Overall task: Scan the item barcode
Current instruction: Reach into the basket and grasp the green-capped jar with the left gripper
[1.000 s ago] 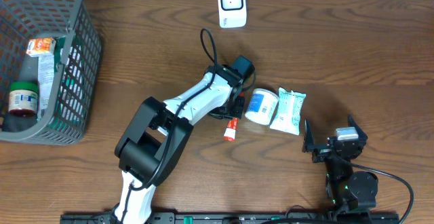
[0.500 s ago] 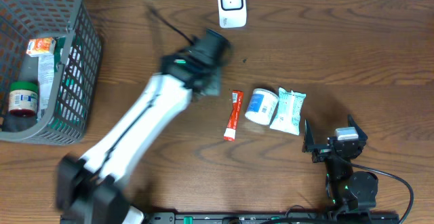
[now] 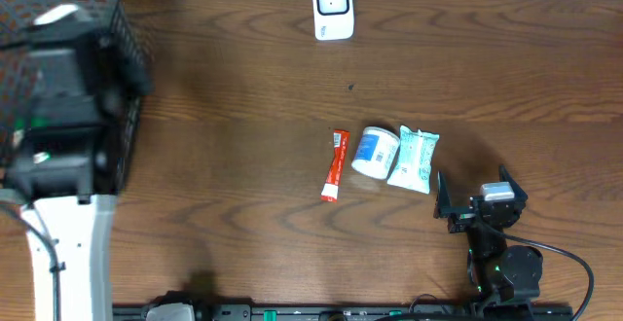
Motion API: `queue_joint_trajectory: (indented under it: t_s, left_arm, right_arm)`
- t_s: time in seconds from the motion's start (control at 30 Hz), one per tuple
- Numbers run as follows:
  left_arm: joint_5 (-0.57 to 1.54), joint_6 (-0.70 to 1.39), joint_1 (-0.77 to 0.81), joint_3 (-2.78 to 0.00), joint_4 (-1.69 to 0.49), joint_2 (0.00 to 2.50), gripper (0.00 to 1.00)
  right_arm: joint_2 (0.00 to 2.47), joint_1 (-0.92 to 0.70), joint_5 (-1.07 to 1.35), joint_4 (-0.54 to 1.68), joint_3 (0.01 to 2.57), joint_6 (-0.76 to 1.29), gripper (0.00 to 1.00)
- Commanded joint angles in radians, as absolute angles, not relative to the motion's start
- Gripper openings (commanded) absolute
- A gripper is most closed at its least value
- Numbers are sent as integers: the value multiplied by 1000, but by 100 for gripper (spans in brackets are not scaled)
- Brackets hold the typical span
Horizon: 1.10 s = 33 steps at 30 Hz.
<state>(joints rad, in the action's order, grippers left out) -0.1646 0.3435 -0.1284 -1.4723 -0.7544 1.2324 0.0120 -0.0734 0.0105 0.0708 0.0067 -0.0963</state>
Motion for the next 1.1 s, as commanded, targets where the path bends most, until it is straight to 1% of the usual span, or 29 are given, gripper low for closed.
queue_joint_trajectory:
  t_s: [0.0,0.1,0.23,0.3,0.37,0.47,0.57,0.67,0.87,1.07]
  left_arm:
    - [-177,342,-261,-1488,-741,1259,53]
    - [-177,359,-350,-1488,-732,1302,58]
    - [-177,403,-435,-1488,-713,1389,60]
    - [-177,394,-458,-1488,-688,1430,70]
    - [-176,321,-473,-1488,-648,1470,76]
    - [-177,187,-491,-1488,-591,1517,81]
    - [-177,104,-522,-1488,-569,1539,83]
    - [-176,18,-559,-1488,-553,1553,87]
    - [-169,-292,-606,-1488,-549,1611,88]
    - [-150,-355,-619,-1487,-583,1675,87]
  right_arm:
    - [7,-78,9,75,6,-102,99]
    - [7,-78,8,75,6,-102,99]
    - [7,-78,8,75,6,-102,99]
    - [7,-78,9,75,6,-102,99]
    - [7,-78,9,75,6,-102,99]
    - [7,-78,8,75,6,-102,99]
    - [7,-78,9,75,6,-102,99]
    - [7,-78,8,75,6,-102,99]
    - [7,-78,8,75,6,-102,99]
    - [7,-78,9,75,6,-102,99]
